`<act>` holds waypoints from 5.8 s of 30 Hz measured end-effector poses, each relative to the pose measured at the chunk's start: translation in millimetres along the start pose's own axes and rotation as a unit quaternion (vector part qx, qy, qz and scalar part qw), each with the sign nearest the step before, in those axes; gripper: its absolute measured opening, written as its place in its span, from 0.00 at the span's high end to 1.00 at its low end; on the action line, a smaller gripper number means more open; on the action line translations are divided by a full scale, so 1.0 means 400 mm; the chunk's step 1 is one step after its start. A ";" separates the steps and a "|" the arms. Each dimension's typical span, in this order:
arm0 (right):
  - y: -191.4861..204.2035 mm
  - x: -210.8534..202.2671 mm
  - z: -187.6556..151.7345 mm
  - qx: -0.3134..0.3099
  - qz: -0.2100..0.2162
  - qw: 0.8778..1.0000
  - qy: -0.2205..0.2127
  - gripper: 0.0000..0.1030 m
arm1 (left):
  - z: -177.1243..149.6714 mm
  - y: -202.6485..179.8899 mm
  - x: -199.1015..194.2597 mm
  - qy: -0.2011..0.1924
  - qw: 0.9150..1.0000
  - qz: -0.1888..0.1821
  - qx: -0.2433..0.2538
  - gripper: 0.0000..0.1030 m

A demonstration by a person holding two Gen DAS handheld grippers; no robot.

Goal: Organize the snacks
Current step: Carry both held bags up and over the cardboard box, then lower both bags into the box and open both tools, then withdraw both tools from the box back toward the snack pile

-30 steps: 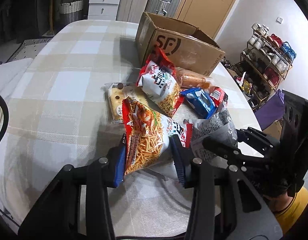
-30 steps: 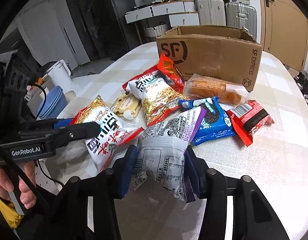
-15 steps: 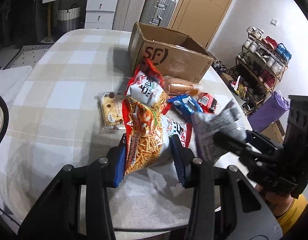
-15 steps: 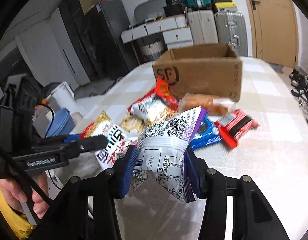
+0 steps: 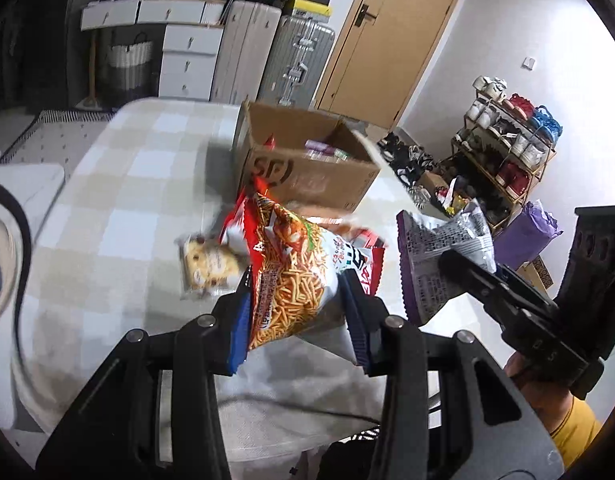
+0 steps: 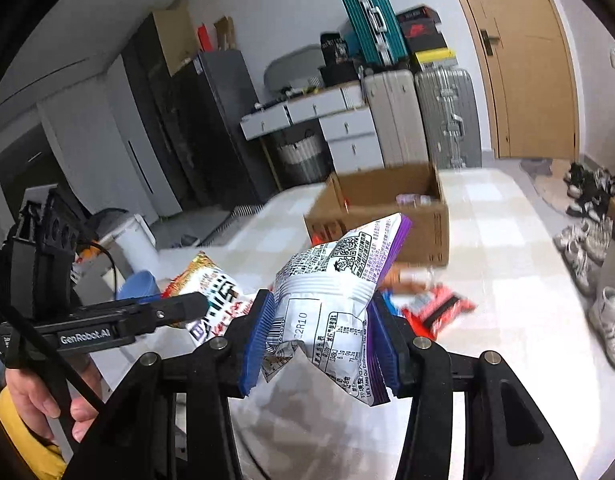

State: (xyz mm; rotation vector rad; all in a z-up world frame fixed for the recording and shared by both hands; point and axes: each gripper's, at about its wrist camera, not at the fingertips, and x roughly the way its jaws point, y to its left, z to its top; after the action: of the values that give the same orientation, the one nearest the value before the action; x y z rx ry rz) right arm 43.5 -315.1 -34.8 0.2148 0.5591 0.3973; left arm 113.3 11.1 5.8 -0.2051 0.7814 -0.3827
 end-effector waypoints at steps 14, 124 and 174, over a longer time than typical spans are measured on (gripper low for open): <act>0.060 -0.058 0.204 -0.029 0.005 0.999 -0.035 0.54 | 0.212 -0.069 -0.080 -0.019 1.000 0.008 0.008 0.63; -0.046 0.141 0.343 -0.087 -0.127 0.987 -0.048 0.01 | 0.404 -0.159 0.139 -0.089 0.987 0.122 0.053 0.01; -0.067 0.184 -0.070 -0.050 -0.063 0.997 0.009 0.01 | 0.004 0.107 0.156 -0.047 0.991 0.123 0.008 0.01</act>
State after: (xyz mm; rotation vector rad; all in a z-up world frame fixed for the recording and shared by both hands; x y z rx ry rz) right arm 93.4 -305.8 -100.8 0.0800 0.5662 0.3040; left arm 165.6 24.8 -47.0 -0.1097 0.7001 -0.1451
